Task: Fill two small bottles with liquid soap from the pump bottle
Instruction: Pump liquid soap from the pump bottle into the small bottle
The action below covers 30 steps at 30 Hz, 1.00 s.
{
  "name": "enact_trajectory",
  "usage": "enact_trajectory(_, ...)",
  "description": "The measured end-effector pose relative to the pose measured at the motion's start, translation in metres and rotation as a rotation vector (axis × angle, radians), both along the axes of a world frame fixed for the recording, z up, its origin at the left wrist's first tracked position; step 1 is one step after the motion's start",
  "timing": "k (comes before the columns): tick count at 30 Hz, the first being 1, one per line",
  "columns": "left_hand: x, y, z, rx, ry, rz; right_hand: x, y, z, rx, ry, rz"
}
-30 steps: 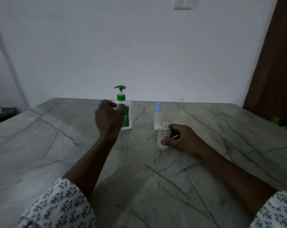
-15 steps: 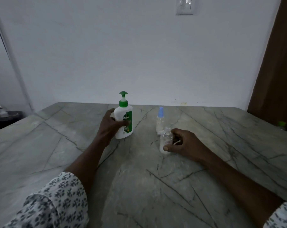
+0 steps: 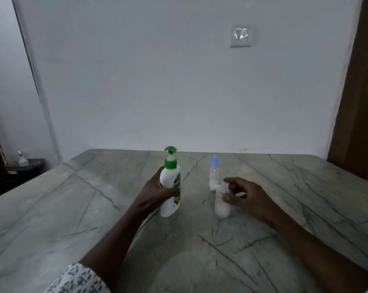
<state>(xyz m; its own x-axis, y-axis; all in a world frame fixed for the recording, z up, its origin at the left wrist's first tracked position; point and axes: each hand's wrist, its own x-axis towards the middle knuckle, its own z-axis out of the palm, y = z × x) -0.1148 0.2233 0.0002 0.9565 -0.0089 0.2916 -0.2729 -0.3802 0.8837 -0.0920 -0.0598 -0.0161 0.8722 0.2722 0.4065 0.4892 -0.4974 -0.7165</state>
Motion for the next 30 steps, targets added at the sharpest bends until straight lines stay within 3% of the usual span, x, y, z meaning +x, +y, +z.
enact_trajectory(4,0.0,-0.007,-0.001,-0.153,-0.009,-0.067,-0.013,0.016,0.038,0.229,-0.228,-0.093)
enact_trajectory(6,0.002,-0.012,-0.004,-0.165,-0.019,-0.067,-0.022,0.039,0.064,0.223,-0.273,-0.043)
enact_trajectory(14,0.009,-0.021,-0.013,-0.098,-0.074,-0.017,-0.007,0.119,0.122,-0.06,-0.151,0.108)
enact_trajectory(23,0.014,-0.018,-0.015,-0.085,-0.075,-0.05,0.006,0.113,0.126,-0.063,-0.139,0.217)
enact_trajectory(30,0.01,-0.025,-0.011,-0.129,-0.051,-0.11,0.0,0.101,0.121,-0.044,-0.148,0.177)
